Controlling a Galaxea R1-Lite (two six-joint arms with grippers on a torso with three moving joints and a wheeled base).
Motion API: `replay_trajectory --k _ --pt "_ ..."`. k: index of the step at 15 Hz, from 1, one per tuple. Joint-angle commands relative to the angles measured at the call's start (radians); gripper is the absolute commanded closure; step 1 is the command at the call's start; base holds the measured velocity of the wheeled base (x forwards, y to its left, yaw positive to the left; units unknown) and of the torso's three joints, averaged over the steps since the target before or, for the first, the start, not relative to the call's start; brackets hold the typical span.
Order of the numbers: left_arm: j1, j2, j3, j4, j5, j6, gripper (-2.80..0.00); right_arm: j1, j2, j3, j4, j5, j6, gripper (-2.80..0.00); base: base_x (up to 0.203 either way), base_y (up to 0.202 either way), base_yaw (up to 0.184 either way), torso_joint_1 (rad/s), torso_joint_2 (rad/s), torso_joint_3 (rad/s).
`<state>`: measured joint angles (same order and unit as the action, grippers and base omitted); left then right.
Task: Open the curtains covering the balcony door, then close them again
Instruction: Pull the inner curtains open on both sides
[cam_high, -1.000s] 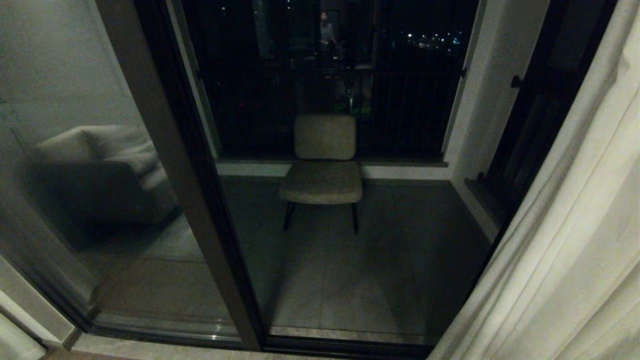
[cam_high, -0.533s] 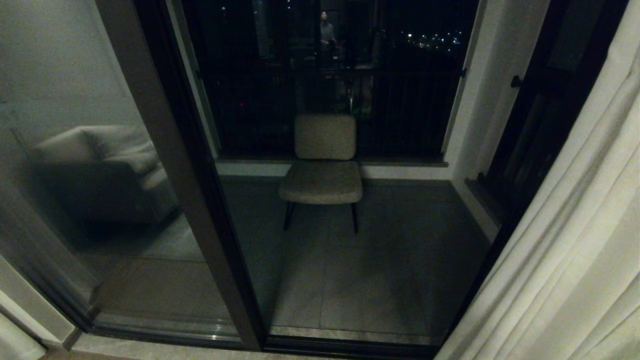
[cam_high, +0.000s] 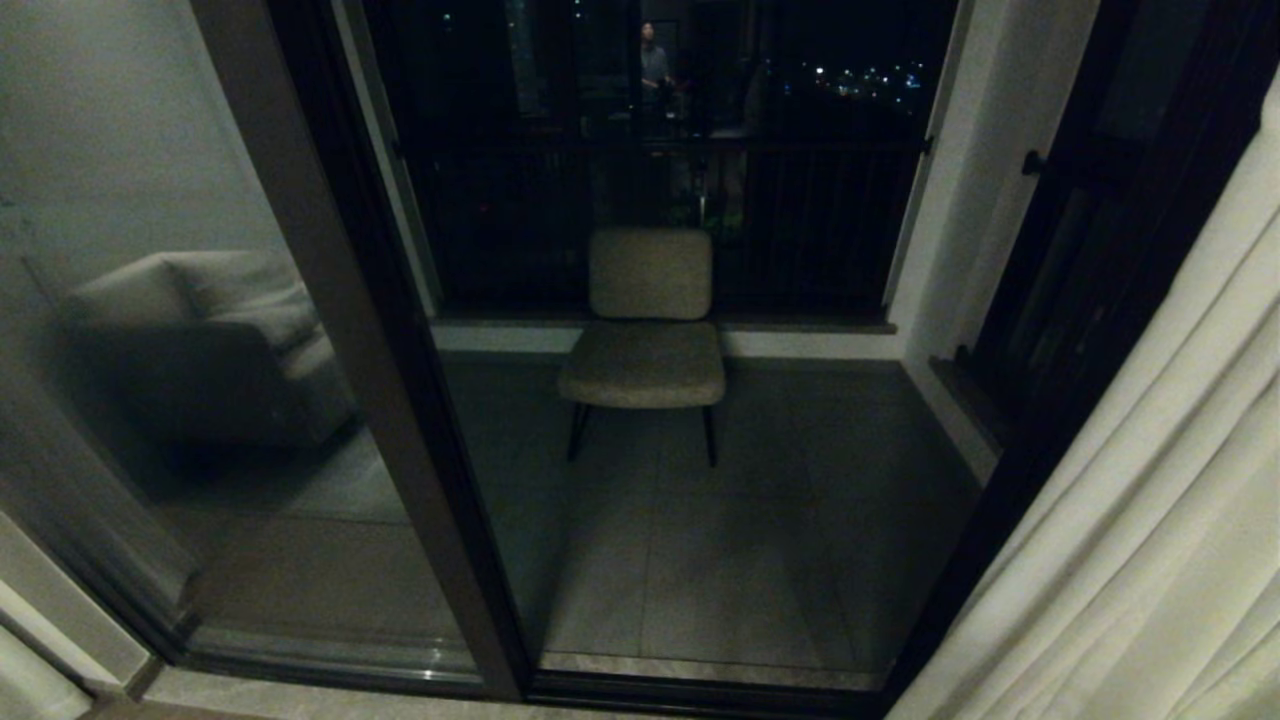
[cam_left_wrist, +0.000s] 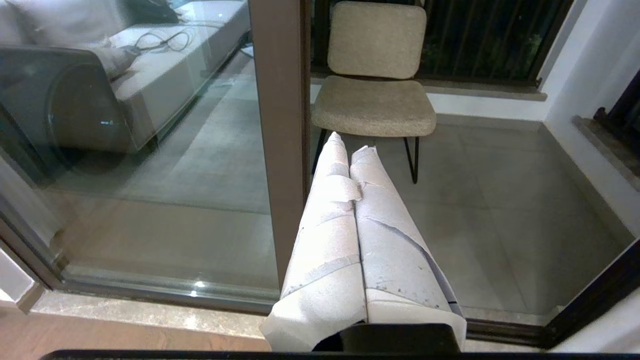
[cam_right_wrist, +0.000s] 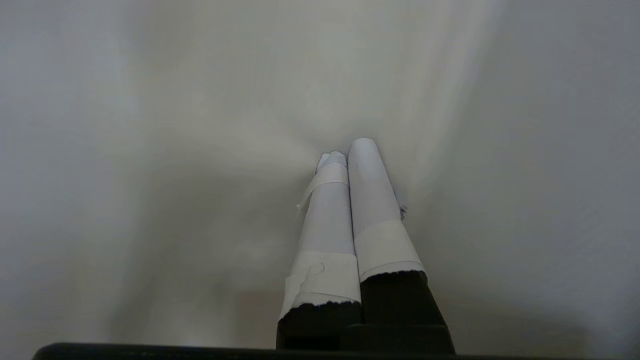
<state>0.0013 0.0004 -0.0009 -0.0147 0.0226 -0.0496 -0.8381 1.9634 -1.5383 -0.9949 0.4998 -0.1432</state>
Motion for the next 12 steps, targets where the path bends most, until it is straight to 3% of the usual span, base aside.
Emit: replay_trajectory --k 1,8,12 --pt "0.0 0.0 0.001 -0.001 0.0 -0.001 0.0 -0.036 0.038 -0.021 -0.007 0.003 -0.001 0.0 0.0 0.0 0.0 0.0 0.0 0.0" --pt "0.0 0.0 0.001 -0.001 0.0 -0.001 0.0 -0.066 0.041 0.0 -0.022 0.006 -0.003 0.0 0.0 0.0 0.0 0.0 0.0 0.0" --pt "0.0 0.0 0.0 -0.001 0.0 -0.001 0.0 -0.066 -0.12 0.176 -0.004 0.012 -0.002 0.0 0.0 0.0 0.0 0.0 0.0 0.0"
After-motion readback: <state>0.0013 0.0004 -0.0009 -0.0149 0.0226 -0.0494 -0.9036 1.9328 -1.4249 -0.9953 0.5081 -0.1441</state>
